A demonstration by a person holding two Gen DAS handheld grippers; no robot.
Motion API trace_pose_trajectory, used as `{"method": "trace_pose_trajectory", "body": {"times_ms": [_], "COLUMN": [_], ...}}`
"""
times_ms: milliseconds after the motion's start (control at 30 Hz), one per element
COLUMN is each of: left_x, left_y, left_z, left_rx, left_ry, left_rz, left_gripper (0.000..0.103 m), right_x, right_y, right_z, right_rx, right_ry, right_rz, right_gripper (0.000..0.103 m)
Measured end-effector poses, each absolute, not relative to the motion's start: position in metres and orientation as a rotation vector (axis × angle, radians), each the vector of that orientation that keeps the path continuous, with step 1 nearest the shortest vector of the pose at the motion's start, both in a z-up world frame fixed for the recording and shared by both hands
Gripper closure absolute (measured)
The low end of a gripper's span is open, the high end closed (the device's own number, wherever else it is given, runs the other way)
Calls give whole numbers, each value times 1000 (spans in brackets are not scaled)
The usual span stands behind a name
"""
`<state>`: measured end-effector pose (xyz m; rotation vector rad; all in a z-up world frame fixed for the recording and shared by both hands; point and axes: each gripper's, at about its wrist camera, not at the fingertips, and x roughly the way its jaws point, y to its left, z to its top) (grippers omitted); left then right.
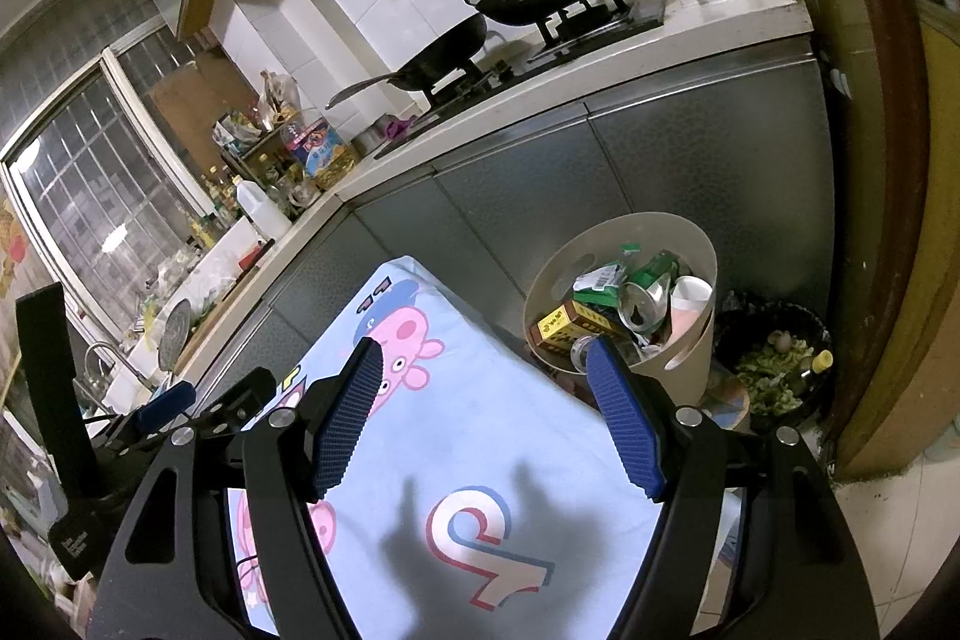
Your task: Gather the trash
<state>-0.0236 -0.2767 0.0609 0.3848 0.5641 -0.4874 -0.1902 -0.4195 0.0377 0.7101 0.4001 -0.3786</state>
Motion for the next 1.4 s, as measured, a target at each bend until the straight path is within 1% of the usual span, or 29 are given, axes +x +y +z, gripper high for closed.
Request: {"method": "trace_pose_trajectory", "body": {"times_ms": [400, 600, 967, 1400], "left_x": [-19, -15, -9, -12], "left_y": [-272, -270, -265, -268], "left_z": [56, 48, 33, 27], "left_rx": [387, 399, 423, 442], "left_ry": [580, 586, 613, 613], "left_rz": [-477, -470, -439, -442], "left_gripper": [3, 3, 3, 3], "right_x": [-182, -173, -170, -170], "right_y": [-417, -413, -408, -412], "right_z": [33, 30, 40, 45], "right_rx": [704, 636, 531, 510], "right_ry": [419, 463, 482, 480], "right_rz": [-377, -420, -476, -499], "right_gripper": [33, 33, 33, 33]}}
